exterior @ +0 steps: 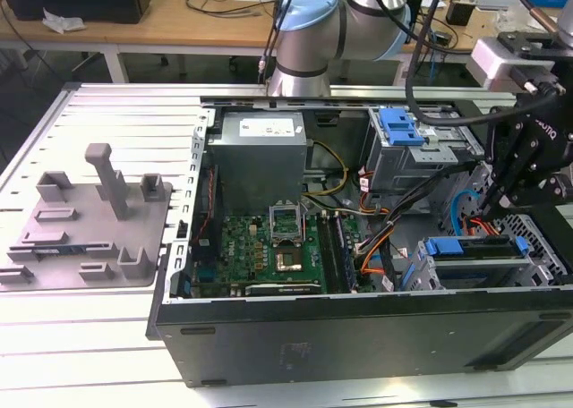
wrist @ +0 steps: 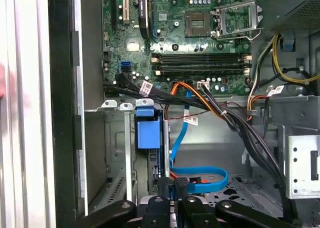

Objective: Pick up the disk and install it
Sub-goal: 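Insert the second disk wire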

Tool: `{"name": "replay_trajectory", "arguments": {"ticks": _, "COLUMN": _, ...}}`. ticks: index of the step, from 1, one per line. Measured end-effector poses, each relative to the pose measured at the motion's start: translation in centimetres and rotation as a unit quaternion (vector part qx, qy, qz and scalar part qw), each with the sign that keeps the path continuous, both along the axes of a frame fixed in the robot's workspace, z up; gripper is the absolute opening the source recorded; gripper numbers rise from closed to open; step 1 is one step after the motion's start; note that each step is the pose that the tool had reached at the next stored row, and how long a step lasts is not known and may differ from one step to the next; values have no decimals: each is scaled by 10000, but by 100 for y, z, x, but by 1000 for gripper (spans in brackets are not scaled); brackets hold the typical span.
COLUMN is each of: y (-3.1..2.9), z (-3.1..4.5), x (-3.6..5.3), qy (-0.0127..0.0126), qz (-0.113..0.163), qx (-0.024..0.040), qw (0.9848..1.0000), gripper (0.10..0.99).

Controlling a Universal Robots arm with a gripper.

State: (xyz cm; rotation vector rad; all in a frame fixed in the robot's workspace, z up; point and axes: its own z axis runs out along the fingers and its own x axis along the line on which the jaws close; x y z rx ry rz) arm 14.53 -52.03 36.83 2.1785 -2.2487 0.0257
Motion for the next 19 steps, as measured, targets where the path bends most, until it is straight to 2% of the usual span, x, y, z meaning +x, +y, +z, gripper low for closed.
{"name": "replay_trajectory", "arguments": {"ticks": 1, "y": -11, "z": -5, "x": -30, "qy": -36, "qz": 2, "qx": -1, "qw": 10000, "gripper": 161}}
{"name": "replay_trajectory", "arguments": {"ticks": 2, "y": -20, "z": -9, "x": -47, "qy": -56, "qz": 3, "qx": 0, "qw": 10000, "gripper": 161}}
{"name": "replay_trajectory", "arguments": {"ticks": 4, "y": -55, "z": -14, "x": -64, "qy": -91, "qz": 5, "qx": 0, "qw": 10000, "gripper": 161}}
{"name": "replay_trajectory", "arguments": {"ticks": 5, "y": -68, "z": -17, "x": -64, "qy": -98, "qz": 7, "qx": 1, "qw": 10000, "gripper": 161}}
{"name": "replay_trajectory", "arguments": {"ticks": 15, "y": -90, "z": -23, "x": -64, "qy": -101, "qz": 7, "qx": 1, "qw": 9999, "gripper": 161}}
{"name": "replay_trajectory", "arguments": {"ticks": 19, "y": -138, "z": -43, "x": -64, "qy": -101, "qz": 7, "qx": 64, "qw": 9999, "gripper": 161}}
